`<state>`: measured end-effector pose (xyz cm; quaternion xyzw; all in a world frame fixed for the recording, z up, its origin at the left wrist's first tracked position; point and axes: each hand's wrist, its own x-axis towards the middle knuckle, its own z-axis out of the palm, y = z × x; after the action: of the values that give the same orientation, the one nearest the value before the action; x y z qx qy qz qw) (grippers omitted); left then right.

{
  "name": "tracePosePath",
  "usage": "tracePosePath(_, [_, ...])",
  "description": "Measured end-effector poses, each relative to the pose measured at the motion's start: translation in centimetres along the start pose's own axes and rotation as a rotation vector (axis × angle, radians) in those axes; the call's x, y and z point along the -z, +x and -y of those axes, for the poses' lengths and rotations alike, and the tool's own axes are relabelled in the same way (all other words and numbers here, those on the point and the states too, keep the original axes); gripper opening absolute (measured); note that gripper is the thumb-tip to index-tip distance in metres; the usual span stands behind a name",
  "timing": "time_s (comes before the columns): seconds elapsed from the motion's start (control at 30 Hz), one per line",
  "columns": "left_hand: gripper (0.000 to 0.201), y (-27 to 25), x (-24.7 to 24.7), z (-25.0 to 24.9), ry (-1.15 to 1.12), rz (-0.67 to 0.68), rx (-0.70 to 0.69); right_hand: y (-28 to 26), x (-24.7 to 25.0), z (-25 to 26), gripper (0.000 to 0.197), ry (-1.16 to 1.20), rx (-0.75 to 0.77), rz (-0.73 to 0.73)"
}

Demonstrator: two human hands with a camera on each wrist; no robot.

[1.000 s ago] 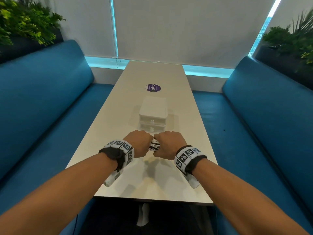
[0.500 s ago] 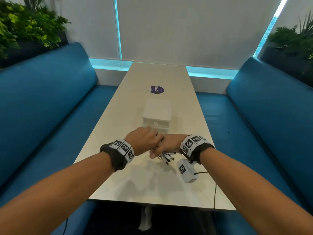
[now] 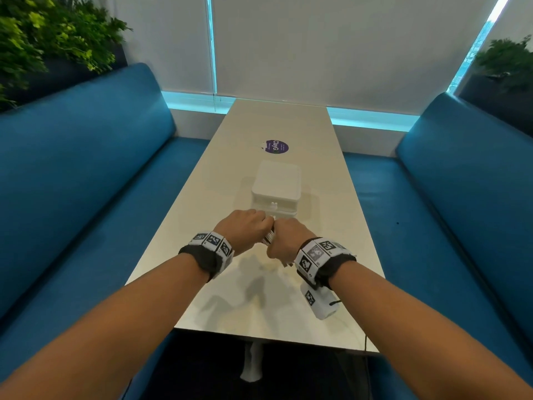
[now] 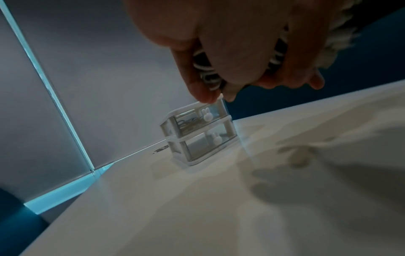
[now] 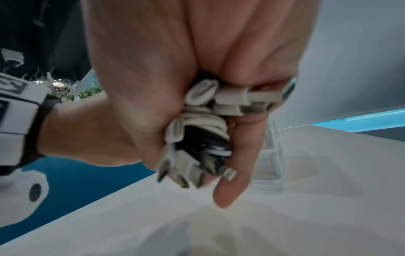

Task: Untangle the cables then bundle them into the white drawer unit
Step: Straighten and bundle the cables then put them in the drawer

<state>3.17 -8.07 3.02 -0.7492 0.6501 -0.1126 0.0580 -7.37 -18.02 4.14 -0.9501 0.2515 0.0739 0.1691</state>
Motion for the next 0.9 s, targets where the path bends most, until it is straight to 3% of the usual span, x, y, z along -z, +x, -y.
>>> tracePosePath(0.1, [0.018, 0.2, 0.1, -0.8, -0.012, 0.145, 0.101, 0.2, -0.7, -0.4, 0.014, -0.06, 0.005, -0.058])
tracePosePath(0.23, [0.012, 1.0, 0.2, -1.4, -0.108, 0.192, 0.185, 0.5, -1.4, -0.9, 0.008, -0.12, 0.025, -0.132])
tracePosePath(0.4, [0.012, 1.8, 0.8, -1.4, -0.205, 0.229, 0.284, 1.1, -1.3, -1.3, 0.016, -0.216, 0.072, -0.209])
tracePosePath(0.53, [0.024, 2.3, 0.6, -1.4, -0.325, 0.253, 0.356, 1.3, -1.1, -1.4, 0.016, -0.304, 0.13, -0.243])
tracePosePath(0.83, [0.004, 1.6, -1.0, -2.2, -0.469, 0.244, 0.383, 1.0, -1.6, -2.0, 0.015, -0.41, 0.188, -0.197])
tracePosePath(0.9, [0.01, 1.6, -1.5, -2.1, -0.492, 0.212, 0.385, 1.3, -1.0, -2.3, 0.013, -0.426, 0.191, -0.194])
